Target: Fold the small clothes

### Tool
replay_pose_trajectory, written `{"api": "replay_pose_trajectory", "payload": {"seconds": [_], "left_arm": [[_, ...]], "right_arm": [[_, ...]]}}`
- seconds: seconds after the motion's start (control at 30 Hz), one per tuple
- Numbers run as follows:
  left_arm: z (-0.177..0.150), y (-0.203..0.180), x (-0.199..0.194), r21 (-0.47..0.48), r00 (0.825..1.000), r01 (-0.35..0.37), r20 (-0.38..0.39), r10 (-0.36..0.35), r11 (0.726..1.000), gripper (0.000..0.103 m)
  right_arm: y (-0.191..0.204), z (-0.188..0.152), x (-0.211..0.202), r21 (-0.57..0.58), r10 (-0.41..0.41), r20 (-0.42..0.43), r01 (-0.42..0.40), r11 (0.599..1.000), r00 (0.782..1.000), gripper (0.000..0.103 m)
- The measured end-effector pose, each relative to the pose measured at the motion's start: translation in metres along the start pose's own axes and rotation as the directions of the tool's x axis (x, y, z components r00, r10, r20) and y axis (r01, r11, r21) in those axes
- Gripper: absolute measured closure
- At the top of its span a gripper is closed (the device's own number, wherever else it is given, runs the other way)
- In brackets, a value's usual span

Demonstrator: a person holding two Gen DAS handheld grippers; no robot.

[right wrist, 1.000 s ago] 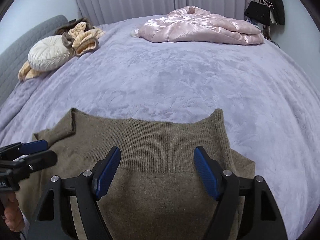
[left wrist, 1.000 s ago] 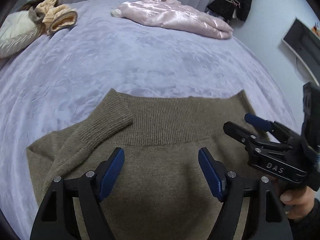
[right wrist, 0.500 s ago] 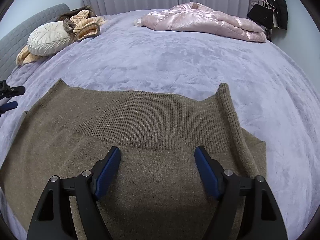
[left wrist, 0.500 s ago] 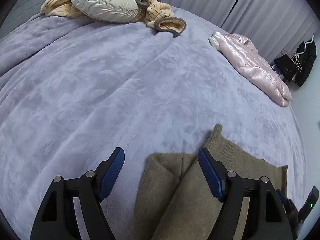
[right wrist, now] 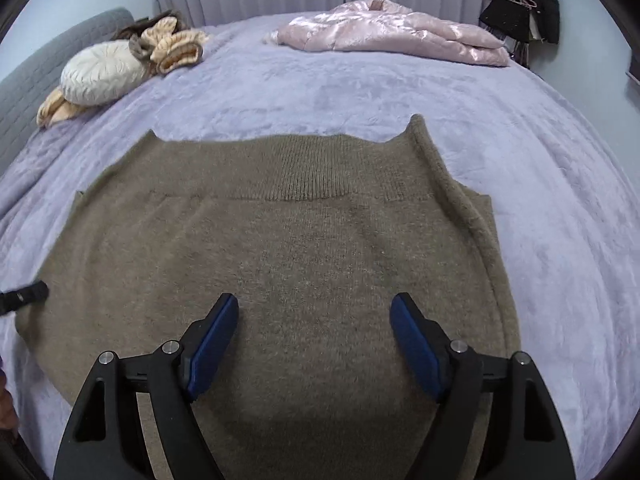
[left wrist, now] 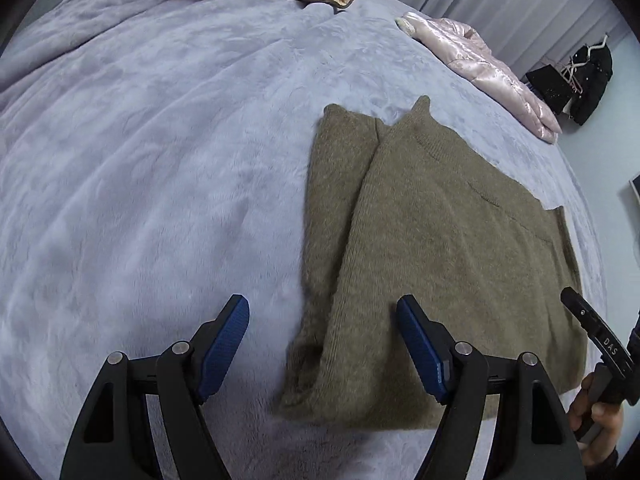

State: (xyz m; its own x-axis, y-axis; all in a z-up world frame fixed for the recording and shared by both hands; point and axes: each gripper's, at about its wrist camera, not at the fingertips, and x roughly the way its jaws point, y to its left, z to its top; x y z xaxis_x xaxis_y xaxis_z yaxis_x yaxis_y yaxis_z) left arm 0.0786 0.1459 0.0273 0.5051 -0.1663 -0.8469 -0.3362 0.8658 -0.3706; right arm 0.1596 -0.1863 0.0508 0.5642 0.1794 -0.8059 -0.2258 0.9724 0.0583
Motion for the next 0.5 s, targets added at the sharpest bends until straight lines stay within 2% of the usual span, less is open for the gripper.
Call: {"api": "replay_pose_trajectory", "payload": {"seconds": [0.07, 0.13, 0.23, 0.33, 0.5], "left_arm": [[-0.009, 0.003, -0.002, -0.025, 0.997, 0.069, -0.013, -0.069, 0.997, 0.026], [-0.016, 0.0, 0.001, -0.022, 0.994, 0.107, -0.031, -0.108, 0.994, 0.026], [-0.021, -0.005, 0.012, -0.011, 0.992, 0.117, -0.051, -0.118, 0.993, 0.026], [-0.02, -0.001, 0.015, -0.028, 0.99, 0.129, -0.047, -0.131, 0.991, 0.026], [-0.026, 0.022, 0.002, -0.079, 0.978, 0.205, -0.024, -0.207, 0.976, 0.026]], "right_arm": [[0.003, -0.005, -0.022, 0.034, 0.047, 0.058, -0.049, 0.998, 0.997, 0.022], [0.016, -0.014, -0.032, 0.007, 0.065, 0.069, -0.066, 0.998, 0.995, 0.022], [0.037, -0.029, -0.032, -0.051, 0.07, 0.04, -0.068, 0.996, 0.997, 0.022], [0.047, -0.045, -0.022, -0.062, 0.074, -0.001, -0.074, 0.995, 0.997, 0.022], [0.054, -0.06, -0.021, -0.125, 0.033, 0.017, -0.031, 0.992, 0.999, 0.022]]}}
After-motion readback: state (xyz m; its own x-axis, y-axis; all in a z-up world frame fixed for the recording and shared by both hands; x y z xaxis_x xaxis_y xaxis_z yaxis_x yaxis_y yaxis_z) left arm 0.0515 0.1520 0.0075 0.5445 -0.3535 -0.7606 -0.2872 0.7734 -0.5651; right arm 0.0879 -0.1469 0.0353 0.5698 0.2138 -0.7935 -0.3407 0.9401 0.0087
